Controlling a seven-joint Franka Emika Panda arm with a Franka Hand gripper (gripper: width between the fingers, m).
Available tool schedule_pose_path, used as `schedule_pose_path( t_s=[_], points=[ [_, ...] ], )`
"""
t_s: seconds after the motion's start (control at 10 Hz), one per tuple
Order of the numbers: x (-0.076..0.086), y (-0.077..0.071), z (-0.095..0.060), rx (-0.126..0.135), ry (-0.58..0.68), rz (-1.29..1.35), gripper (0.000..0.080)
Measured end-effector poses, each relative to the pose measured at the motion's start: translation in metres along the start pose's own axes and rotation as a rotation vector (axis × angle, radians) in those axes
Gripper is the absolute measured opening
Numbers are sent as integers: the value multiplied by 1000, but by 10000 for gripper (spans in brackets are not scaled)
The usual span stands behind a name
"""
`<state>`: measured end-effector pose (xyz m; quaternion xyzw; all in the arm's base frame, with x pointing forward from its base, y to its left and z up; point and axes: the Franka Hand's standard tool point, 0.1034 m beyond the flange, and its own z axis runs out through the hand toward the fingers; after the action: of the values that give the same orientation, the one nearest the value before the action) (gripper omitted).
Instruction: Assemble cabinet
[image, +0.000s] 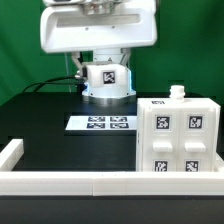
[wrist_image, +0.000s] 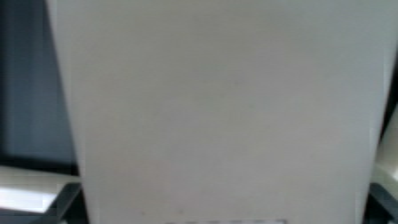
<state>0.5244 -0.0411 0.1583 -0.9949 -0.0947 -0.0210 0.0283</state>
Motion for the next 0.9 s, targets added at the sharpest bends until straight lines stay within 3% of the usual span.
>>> schedule_pose_path(
  t_s=[0.3, 0.5, 0.9],
  points=[
    [1, -5, -1, 3, -7, 14, 547],
    [28, -32, -19, 18, -5, -4, 547],
    [81, -72, -20, 21, 35, -10, 547]
  ],
)
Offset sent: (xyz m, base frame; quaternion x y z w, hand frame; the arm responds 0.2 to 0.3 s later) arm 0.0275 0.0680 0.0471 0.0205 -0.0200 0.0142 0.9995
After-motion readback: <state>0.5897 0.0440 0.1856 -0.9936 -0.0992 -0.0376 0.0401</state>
